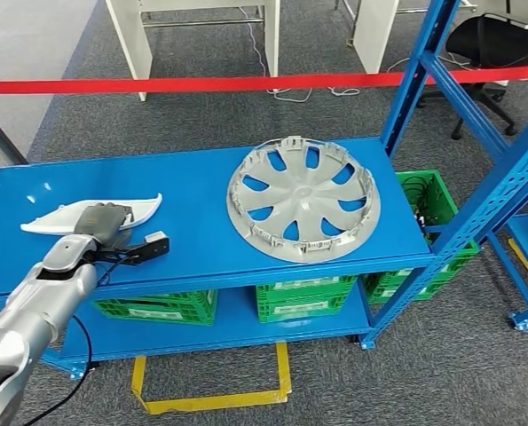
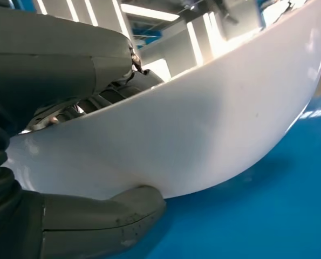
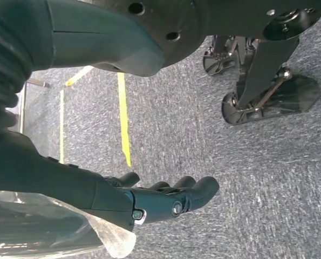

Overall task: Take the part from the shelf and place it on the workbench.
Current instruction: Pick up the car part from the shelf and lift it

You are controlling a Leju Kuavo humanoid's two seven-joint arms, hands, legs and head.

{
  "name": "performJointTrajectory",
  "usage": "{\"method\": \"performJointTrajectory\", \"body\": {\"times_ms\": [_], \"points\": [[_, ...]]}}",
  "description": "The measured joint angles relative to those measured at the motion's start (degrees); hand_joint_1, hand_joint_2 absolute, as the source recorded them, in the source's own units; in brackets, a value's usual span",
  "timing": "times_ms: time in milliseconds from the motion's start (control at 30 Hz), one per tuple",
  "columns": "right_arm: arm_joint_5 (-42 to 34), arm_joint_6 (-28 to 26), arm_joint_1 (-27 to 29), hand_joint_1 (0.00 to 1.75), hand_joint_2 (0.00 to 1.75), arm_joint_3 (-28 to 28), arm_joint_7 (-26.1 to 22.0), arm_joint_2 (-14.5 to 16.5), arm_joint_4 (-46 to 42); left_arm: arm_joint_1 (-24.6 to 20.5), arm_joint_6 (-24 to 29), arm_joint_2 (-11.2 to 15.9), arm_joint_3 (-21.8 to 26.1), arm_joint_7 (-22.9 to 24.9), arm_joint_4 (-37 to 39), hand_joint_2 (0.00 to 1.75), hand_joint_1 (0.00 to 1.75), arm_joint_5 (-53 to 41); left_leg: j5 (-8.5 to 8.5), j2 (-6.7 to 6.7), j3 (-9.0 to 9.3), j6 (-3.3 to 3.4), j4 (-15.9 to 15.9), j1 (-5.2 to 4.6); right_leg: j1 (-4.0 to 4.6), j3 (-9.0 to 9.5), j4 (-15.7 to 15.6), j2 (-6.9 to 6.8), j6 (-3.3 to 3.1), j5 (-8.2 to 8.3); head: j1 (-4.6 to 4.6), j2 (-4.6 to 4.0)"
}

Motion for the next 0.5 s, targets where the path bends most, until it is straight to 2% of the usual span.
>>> {"method": "performJointTrajectory", "body": {"times_ms": [133,200,367,500], "points": [[0.33,-0.17,0.08,0.00,1.75,-0.38,-0.40,0.13,0.00,5.10,14.44,-1.14,3.01,-12.67,-4.70,1.75,1.75,10.42,0.00,0.03,-0.01,0.00,0.01,-0.01,0.00,-0.05,0.00,0.08,0.00,0.00,-0.01,-0.01],[0.58,-0.59,0.09,0.00,1.75,-0.64,-0.46,0.35,0.00,8.67,18.90,-2.79,5.60,-17.25,-9.94,1.75,1.75,16.53,-0.02,0.03,-0.03,0.01,0.01,-0.03,-0.01,-0.07,-0.01,0.09,0.00,0.00,0.00,-0.01],[1.04,-1.62,0.19,0.00,1.75,-1.26,-0.36,0.75,0.02,16.77,20.03,-6.67,8.57,-19.55,-26.51,1.75,1.75,24.81,-0.05,0.02,-0.16,0.05,0.01,-0.05,-0.02,-0.14,-0.05,0.03,0.00,-0.01,0.01,0.00],[1.14,-1.91,0.25,0.00,1.75,-1.59,-0.23,0.86,0.02,20.05,20.12,-8.39,9.05,-19.22,-35.88,1.75,1.75,25.89,-0.05,0.02,-0.26,0.06,0.02,-0.05,-0.04,-0.15,-0.06,0.03,0.01,-0.01,0.00,-0.01]]}}
